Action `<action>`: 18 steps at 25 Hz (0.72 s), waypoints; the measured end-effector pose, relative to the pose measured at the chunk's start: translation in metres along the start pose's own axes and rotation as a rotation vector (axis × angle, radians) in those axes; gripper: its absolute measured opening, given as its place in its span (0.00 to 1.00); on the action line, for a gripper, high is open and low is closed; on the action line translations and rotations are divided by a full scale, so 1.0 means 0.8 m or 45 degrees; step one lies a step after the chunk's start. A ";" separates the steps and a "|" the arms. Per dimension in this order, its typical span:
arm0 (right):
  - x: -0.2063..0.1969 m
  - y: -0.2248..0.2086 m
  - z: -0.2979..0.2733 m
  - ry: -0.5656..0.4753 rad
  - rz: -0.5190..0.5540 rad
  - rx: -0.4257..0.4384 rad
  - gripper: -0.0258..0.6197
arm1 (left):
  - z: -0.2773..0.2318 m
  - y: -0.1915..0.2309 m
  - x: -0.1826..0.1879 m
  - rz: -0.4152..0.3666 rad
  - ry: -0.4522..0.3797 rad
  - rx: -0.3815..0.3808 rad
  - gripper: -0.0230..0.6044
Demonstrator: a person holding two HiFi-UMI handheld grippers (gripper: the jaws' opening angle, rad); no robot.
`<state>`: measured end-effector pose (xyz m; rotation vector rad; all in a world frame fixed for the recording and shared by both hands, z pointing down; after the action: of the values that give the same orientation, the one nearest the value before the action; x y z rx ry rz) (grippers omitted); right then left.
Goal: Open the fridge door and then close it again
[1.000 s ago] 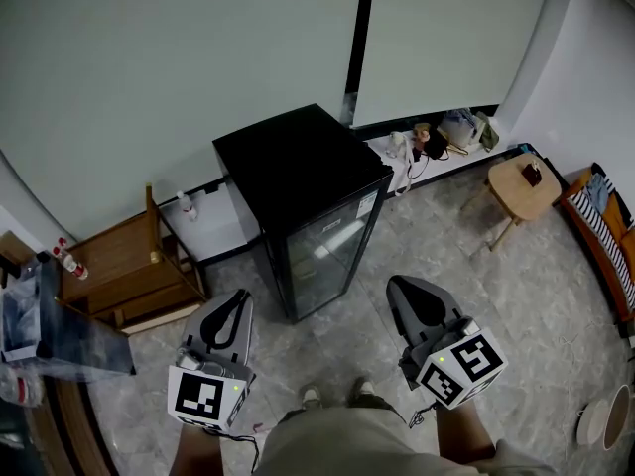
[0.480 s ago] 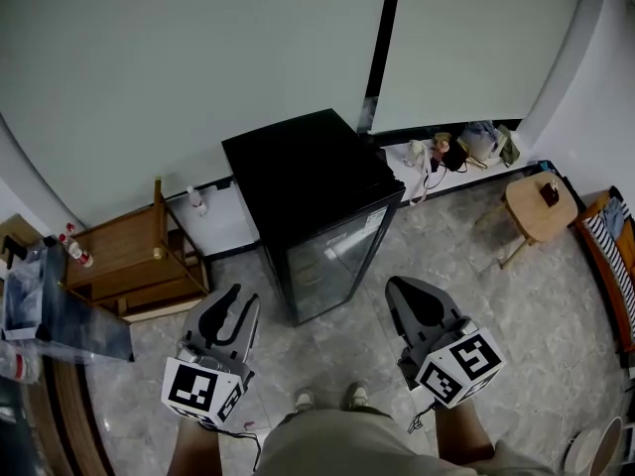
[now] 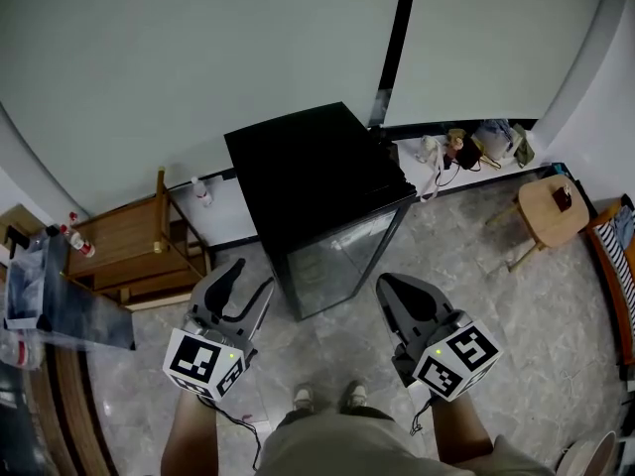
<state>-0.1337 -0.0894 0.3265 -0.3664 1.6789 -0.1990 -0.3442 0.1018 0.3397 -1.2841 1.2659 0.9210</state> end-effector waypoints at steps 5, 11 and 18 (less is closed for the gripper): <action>0.001 -0.004 -0.021 0.019 -0.001 0.036 0.03 | -0.032 0.012 -0.021 -0.013 0.052 -0.020 0.36; -0.005 -0.003 -0.042 0.036 -0.009 0.082 0.03 | -0.067 0.023 -0.054 0.096 0.087 -0.040 0.36; -0.014 -0.014 -0.061 0.065 -0.033 0.061 0.03 | -0.104 0.039 -0.088 0.046 0.182 -0.050 0.38</action>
<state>-0.1790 -0.1001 0.3475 -0.3500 1.7168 -0.2696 -0.3971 0.0357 0.4149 -1.3819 1.3921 0.8962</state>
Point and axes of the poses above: the fingertips, and each gripper's own axes: z backward along the fingers, y to its left, x out of its top, the point moved 9 cm from there along z, backward along the fingers, and after that the axes turned 7 degrees about -z, right-handed, at the moved point
